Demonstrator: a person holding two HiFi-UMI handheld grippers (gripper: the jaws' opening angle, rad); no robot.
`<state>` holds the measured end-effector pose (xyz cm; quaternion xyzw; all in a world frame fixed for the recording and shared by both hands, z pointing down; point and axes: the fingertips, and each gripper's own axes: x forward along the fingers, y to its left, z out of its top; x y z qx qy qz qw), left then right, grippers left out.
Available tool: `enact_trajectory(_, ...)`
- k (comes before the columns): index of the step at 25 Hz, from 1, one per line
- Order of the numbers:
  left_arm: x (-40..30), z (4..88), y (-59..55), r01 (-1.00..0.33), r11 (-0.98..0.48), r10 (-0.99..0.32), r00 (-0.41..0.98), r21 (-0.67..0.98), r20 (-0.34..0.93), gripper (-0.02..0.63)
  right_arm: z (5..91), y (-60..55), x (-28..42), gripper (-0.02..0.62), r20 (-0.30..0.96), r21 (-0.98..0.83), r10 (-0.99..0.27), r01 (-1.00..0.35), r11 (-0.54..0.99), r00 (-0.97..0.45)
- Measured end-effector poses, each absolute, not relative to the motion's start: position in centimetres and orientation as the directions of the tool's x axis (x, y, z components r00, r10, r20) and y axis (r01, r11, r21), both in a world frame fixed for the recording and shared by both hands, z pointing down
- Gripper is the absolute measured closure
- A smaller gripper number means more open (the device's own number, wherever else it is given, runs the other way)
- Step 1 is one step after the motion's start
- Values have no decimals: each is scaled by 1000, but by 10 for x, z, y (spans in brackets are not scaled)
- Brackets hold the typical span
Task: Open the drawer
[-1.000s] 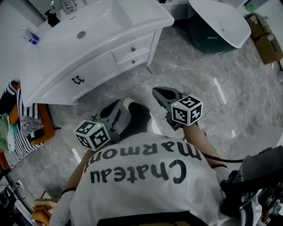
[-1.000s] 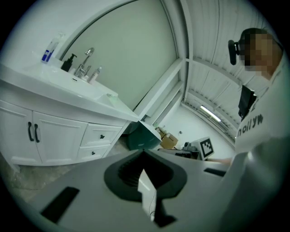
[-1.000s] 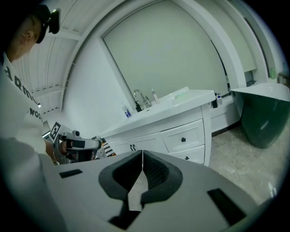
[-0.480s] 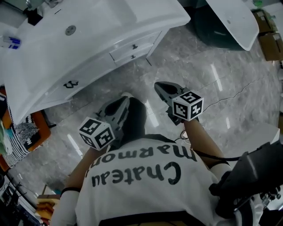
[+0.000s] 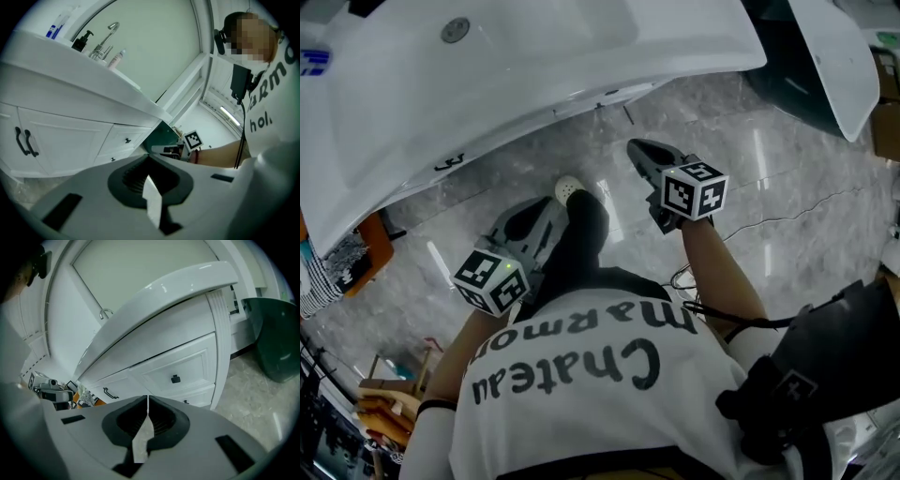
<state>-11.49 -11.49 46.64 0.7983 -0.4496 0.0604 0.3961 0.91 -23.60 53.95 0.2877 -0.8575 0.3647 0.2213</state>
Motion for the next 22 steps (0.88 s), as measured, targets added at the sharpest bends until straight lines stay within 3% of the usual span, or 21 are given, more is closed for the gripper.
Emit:
enact_trajectory(8, -136, 494, -129, -807, -291, -704, 544, 514, 456, 612, 586, -268, -12, 584, 617, -459, -343, -678, 574, -708)
enact_trajectory(14, -164, 520, -134, -845, -206, -787, 443, 494, 430, 614, 620, -293, -17, 580, 645, -389, -367, -702, 597, -670)
enact_trajectory(17, -175, 530, -133, -851, -187, -805, 419, 490, 420, 614, 630, -303, -23, 465, 645, -376, -387, -715, 590, -659)
enact_trajectory(22, -184, 543, -133, -855, -171, -823, 397, 490, 406, 614, 643, -325, -26, 466, 647, -308, -456, -756, 577, -611)
